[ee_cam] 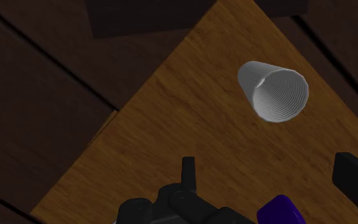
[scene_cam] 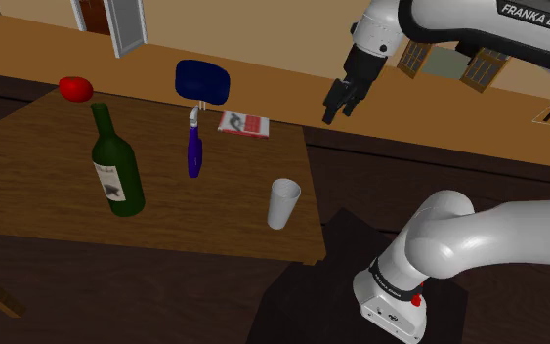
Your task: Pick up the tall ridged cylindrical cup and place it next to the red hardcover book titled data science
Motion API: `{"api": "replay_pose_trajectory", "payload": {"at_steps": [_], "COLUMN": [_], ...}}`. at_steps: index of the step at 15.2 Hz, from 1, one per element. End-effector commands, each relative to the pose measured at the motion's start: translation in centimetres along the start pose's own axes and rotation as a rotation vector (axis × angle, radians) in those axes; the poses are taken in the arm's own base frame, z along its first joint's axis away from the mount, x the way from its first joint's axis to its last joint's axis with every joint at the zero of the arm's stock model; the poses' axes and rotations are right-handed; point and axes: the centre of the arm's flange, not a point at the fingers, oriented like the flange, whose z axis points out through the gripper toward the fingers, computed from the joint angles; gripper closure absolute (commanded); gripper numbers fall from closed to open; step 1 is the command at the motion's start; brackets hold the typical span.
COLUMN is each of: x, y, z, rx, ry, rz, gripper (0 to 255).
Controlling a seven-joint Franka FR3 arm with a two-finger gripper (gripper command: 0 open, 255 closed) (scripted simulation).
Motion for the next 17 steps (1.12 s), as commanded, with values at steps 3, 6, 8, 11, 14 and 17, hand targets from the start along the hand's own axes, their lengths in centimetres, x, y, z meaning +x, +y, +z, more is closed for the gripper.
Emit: {"api": "replay_pose_trajectory", "payload": {"at_steps": [3, 6, 8, 11, 14, 17], "x": [0.2, 0.4, 0.5, 0.5, 0.5, 0.4], "y": [-1.6, -4.1, -5.7, -8.0, -10.4, -12.6], "z": [2.2, 5.5, 7.7, 11.0, 14.4, 17.8], "rx": [-0.010, -0.024, -0.033, -0.048, -0.062, -0.076], "ry": [-0.005, -0.013, -0.018, -0.026, -0.034, -0.041], "rz": [-0.018, -0.044, -0.062, -0.088, -0.115, -0.142], "gripper": [0, 0, 0, 0, 0, 0]}}
